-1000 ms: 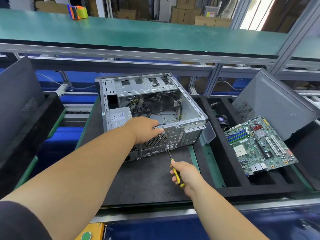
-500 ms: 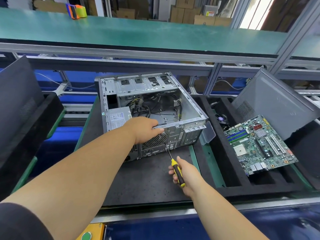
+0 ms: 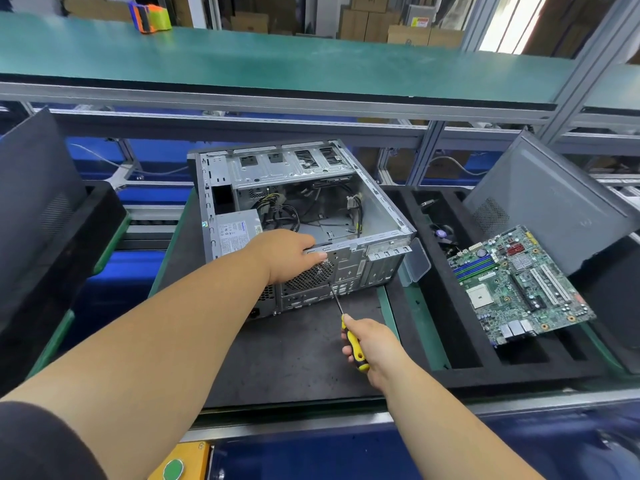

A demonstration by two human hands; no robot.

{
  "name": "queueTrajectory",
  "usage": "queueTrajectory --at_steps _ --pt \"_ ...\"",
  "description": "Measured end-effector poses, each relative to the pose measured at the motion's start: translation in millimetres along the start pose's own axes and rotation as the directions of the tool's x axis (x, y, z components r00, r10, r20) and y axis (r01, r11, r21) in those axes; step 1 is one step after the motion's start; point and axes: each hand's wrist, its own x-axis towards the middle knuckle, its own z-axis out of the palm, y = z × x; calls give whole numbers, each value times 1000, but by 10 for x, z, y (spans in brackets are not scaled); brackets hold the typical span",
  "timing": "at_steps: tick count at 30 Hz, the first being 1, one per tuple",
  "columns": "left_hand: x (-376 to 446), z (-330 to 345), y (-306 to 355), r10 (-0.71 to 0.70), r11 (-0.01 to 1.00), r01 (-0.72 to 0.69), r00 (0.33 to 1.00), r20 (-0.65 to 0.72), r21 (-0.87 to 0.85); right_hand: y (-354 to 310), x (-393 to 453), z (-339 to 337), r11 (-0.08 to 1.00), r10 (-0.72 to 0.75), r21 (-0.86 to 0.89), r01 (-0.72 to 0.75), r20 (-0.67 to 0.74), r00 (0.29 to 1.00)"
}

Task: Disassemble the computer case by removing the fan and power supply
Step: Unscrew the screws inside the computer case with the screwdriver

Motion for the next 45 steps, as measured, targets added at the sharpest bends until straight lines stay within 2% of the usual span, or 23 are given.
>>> queueTrajectory --at_steps 4,8,10,14,19,24,29,33,39,45 --pt "-4 -8 5 0 1000 0 1000 2 3 32 8 -12 990 -107 -86 108 19 994" --pt "-5 -9 -3 2 1000 -2 1000 5 -13 30 -2 -9 977 -139 -163 139 13 990" --pt "0 -4 -7 4 1000 -4 1000 6 -18 20 -14 0 988 -113 -104 115 23 993" --pt "7 -2 -16 9 1000 -9 1000 4 -15 -3 -39 -1 991 38 125 -46 66 997" --pt "13 11 -27 22 999 -22 1000 -4 -26 -11 -38 34 979 58 189 -77 104 993" --pt "14 26 -46 33 999 -34 999 -22 -18 -18 -25 47 1000 10 -28 -8 83 996" --pt "15 34 -41 34 999 -35 999 -24 -19 52 -2 -2 992 -85 -83 91 74 994" --pt "16 35 -43 34 999 -35 999 -26 -25 35 9 -3 996 -46 -73 50 61 997" --pt "19 36 -45 39 999 -40 999 -29 -25 -29 -62 -4 995 59 78 -67 100 993" --pt "28 42 -51 44 999 -45 999 -30 -21 -68 -62 -30 1000 30 -7 -29 81 996"
